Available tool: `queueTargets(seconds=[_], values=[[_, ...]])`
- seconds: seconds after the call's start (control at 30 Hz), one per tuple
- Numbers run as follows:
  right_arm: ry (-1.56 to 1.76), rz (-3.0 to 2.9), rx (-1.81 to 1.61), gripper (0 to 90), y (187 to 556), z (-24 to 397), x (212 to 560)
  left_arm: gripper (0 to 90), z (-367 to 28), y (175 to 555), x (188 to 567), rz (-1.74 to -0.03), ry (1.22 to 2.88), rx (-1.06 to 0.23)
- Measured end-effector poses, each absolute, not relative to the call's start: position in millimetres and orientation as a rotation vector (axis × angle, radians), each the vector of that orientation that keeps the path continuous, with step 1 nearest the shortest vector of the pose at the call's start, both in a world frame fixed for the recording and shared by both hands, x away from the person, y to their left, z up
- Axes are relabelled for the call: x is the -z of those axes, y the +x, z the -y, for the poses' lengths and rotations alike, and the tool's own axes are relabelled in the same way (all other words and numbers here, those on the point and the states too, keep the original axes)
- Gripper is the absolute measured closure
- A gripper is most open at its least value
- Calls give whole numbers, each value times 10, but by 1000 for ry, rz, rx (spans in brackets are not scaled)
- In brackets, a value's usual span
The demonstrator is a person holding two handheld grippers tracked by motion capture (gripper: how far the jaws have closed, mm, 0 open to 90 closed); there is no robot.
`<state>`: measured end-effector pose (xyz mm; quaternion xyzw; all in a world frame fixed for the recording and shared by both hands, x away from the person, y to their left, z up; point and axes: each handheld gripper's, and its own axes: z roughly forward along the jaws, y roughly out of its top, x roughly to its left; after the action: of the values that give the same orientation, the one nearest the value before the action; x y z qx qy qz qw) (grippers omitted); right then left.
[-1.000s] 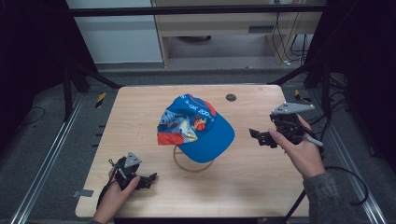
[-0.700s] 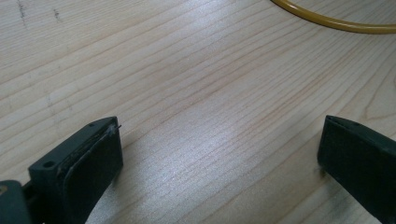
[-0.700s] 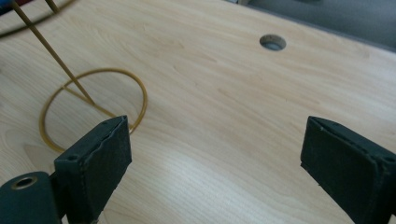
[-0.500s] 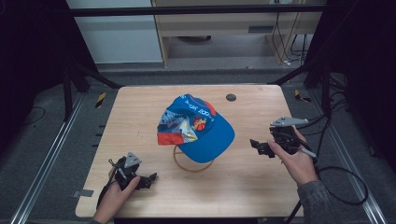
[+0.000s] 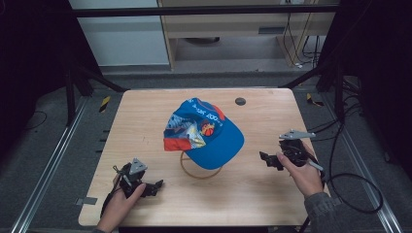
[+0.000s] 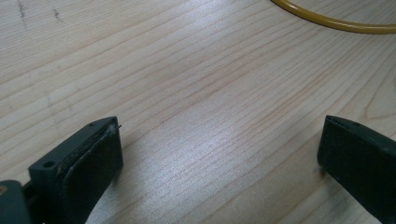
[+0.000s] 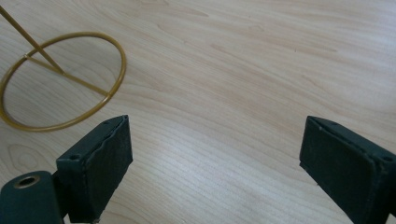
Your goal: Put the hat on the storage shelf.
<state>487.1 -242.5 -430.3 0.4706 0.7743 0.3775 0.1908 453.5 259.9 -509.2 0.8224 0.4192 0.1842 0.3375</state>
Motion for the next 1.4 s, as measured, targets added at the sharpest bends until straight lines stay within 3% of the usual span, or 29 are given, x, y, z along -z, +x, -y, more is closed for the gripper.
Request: queueTargets(seconds=[1.4], values=[[1449,-2200,-1029,106,4789,2406,5023,0,-2597,4533,5094,-1093,2139,-481]])
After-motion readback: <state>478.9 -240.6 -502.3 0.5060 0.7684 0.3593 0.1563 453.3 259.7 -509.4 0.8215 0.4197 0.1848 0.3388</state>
